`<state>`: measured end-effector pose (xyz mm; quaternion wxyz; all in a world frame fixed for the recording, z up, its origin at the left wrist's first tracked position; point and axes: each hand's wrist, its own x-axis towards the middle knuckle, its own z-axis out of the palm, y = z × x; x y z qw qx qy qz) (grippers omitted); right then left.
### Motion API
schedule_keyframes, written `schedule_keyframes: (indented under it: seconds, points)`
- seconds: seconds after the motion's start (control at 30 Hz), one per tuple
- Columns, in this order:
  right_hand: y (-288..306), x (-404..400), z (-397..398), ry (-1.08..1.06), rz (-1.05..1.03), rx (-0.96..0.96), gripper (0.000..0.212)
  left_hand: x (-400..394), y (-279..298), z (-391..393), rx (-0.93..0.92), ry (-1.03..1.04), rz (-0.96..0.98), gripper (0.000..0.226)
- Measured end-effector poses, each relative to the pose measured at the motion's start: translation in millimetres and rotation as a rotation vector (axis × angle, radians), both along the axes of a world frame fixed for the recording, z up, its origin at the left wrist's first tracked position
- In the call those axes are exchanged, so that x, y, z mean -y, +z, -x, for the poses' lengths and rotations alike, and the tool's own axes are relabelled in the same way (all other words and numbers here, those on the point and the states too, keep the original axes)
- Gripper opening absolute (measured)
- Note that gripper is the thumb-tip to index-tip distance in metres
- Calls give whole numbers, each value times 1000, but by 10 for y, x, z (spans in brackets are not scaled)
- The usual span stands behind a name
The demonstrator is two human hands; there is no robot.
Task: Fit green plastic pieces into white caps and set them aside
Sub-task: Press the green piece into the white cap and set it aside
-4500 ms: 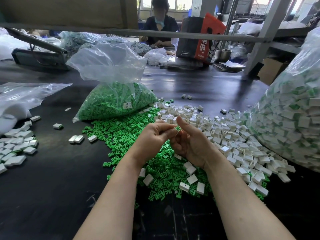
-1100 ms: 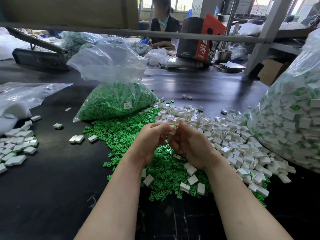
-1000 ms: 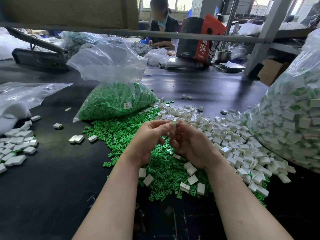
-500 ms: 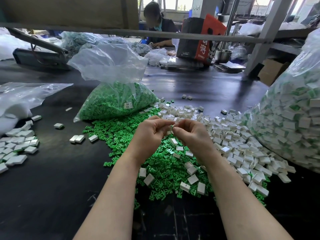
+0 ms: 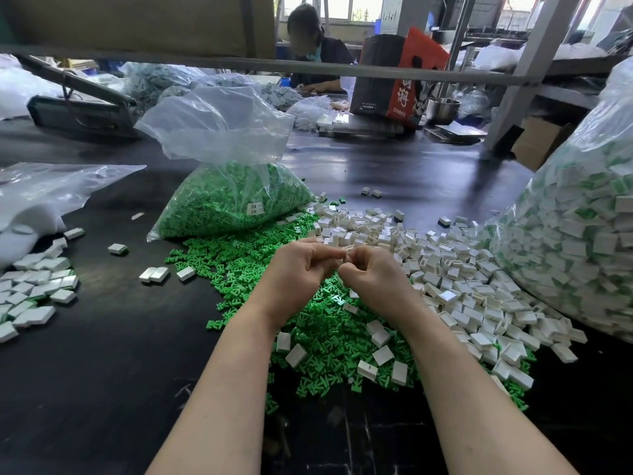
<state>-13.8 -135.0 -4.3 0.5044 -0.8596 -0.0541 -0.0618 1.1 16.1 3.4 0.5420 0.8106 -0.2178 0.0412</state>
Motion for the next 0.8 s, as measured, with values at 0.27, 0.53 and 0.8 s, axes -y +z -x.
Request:
schedule_keyframes:
  seconds: [0.27,0.53,0.8]
  points:
    - [22,-9,28,24,21,-18,11,-10,2,11,-52,-12,20,23]
    - [-16,36,7,-16,20,-8,14,-72,-24,-8,-67,58,-16,19]
    - [4,29,-10,-3,-33,41,6,-267,-22,-69,-182,190,187,17]
